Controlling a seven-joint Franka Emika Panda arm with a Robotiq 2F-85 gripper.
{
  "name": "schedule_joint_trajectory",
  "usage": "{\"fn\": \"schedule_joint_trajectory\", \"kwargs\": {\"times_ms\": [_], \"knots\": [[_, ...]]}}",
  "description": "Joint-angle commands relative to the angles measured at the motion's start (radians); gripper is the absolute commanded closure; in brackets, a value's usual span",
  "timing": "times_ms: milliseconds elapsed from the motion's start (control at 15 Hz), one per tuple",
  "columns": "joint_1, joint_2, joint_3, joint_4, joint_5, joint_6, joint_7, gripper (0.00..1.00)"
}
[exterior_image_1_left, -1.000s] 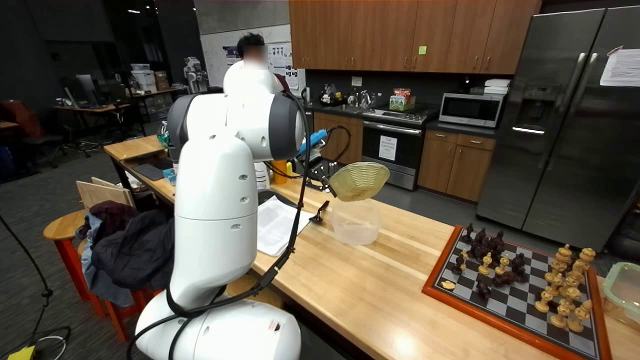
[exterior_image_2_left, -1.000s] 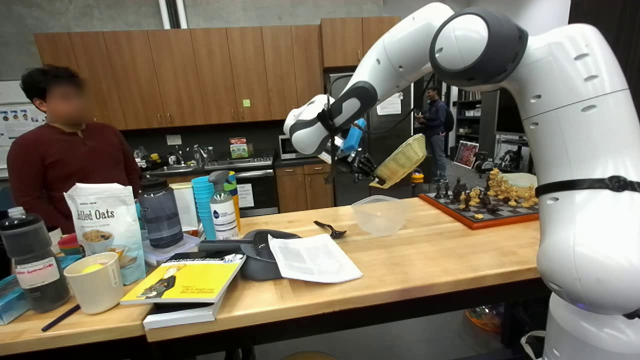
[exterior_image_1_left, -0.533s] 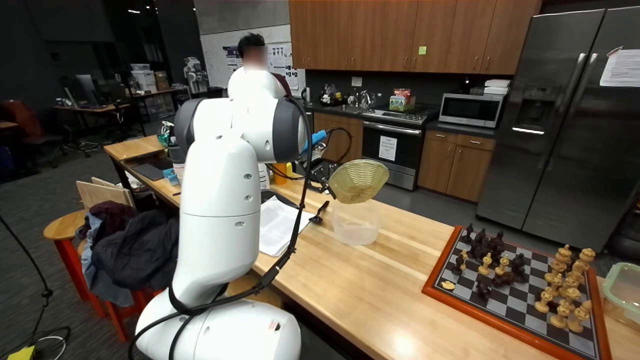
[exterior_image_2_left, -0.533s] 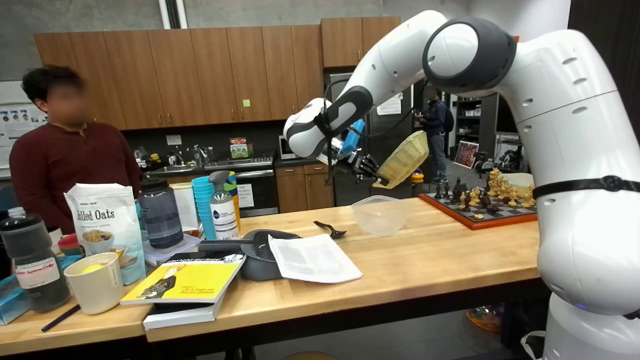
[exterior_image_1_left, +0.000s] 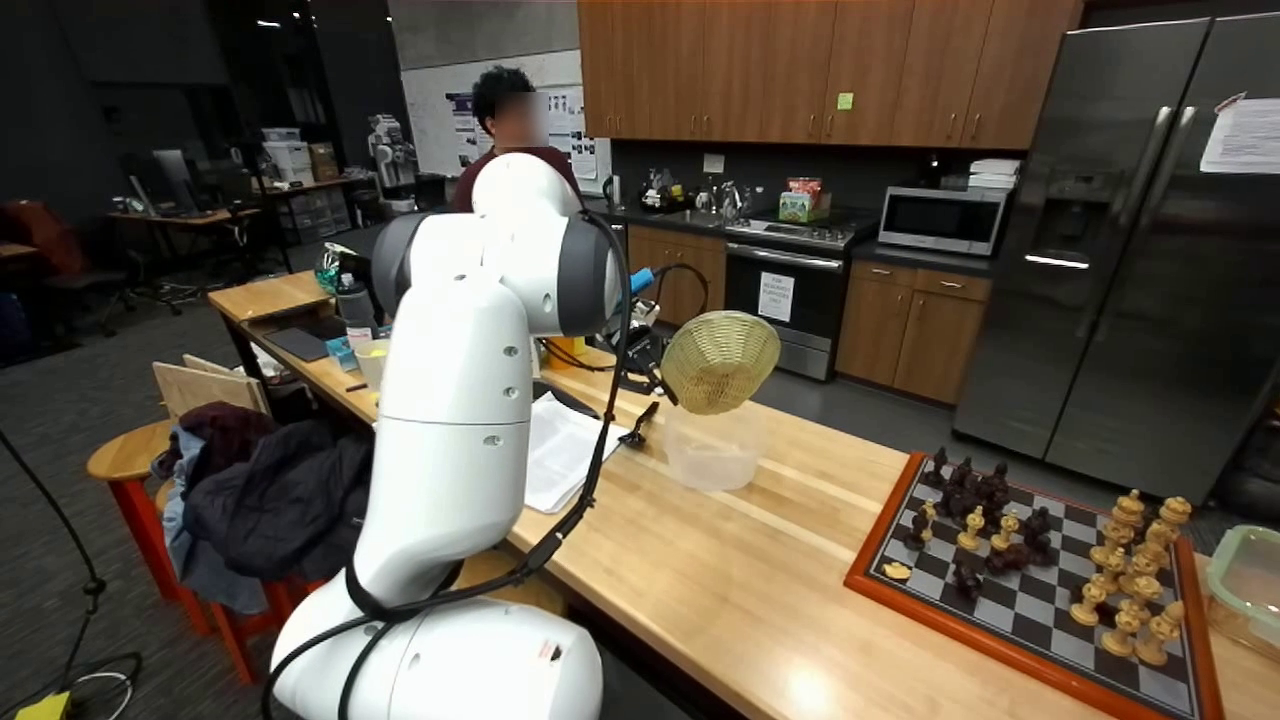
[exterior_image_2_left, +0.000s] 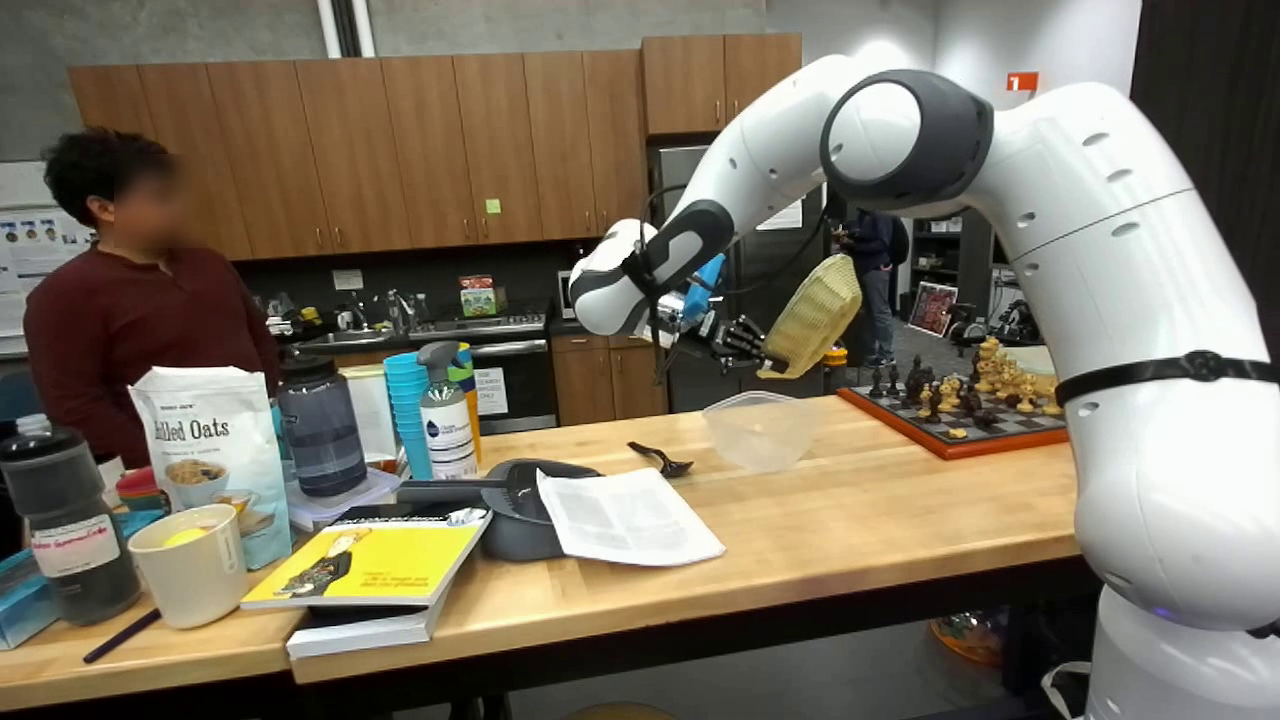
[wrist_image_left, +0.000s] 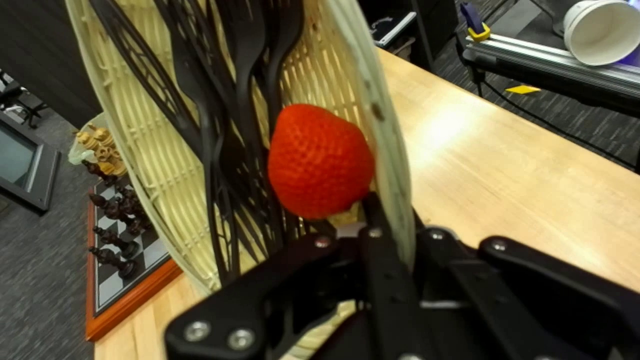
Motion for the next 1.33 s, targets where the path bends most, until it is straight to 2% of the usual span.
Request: {"fn": "schedule_joint_trajectory", "kwargs": {"times_ms": [0,467,1267], "knots": [[0.007,0.043,-0.012,0.046,-0.046,-0.077,0.008,0.98],[0.013,0.108,-0.01,0.085,-0.071,-0.125,0.008,0.98],[0.078,0.255,-0.008,0.202,-0.173,-0.23,0.016,0.98]]}}
